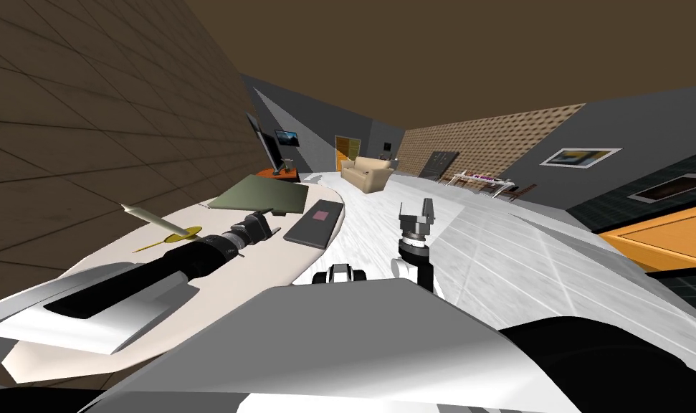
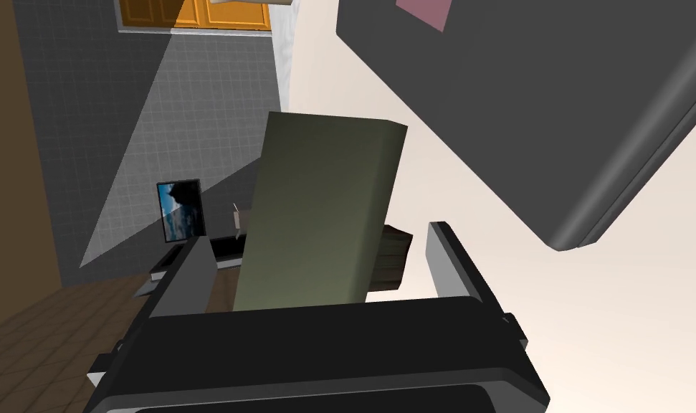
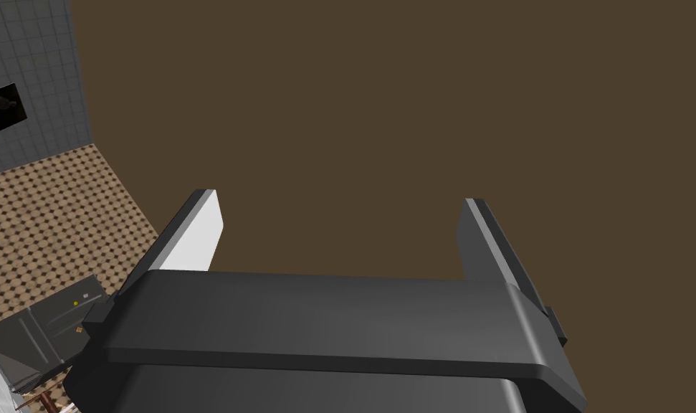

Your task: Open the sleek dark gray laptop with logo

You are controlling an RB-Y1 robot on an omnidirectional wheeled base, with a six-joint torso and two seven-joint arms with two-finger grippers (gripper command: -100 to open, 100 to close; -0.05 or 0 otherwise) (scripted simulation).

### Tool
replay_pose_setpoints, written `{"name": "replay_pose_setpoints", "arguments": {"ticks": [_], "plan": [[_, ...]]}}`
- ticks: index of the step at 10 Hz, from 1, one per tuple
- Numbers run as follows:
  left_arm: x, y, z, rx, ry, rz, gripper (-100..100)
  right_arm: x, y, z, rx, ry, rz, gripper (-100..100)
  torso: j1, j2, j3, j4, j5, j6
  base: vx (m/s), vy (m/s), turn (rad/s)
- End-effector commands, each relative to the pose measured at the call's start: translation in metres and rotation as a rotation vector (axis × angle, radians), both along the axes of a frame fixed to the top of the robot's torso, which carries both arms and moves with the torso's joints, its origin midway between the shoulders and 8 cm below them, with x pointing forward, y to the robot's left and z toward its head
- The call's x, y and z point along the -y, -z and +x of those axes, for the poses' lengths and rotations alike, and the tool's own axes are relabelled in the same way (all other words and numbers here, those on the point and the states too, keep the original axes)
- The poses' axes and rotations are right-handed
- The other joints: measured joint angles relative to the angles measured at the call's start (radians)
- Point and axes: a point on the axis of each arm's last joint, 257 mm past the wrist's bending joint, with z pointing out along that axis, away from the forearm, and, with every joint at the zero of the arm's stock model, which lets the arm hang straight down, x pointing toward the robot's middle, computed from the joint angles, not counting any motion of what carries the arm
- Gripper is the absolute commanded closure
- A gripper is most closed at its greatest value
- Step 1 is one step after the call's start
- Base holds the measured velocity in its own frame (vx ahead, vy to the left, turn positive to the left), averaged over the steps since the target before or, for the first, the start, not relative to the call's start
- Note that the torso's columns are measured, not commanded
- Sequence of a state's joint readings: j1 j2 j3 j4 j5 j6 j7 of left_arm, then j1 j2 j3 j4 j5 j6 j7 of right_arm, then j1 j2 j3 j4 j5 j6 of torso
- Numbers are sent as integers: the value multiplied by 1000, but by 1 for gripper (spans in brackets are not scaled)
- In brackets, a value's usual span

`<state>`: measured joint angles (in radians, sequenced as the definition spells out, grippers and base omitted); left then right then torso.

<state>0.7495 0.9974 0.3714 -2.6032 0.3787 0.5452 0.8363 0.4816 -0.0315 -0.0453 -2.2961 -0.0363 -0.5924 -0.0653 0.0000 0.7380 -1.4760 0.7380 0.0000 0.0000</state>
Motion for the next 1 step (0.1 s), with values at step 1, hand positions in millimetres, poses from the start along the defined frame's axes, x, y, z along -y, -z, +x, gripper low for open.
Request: {"name": "replay_pose_setpoints", "arguments": {"ticks": [1], "plan": [[0,0,0,0,0,0,0,0,0,0,0,0,0,0,0,0,0,0,0,0,0,0,0]]}}
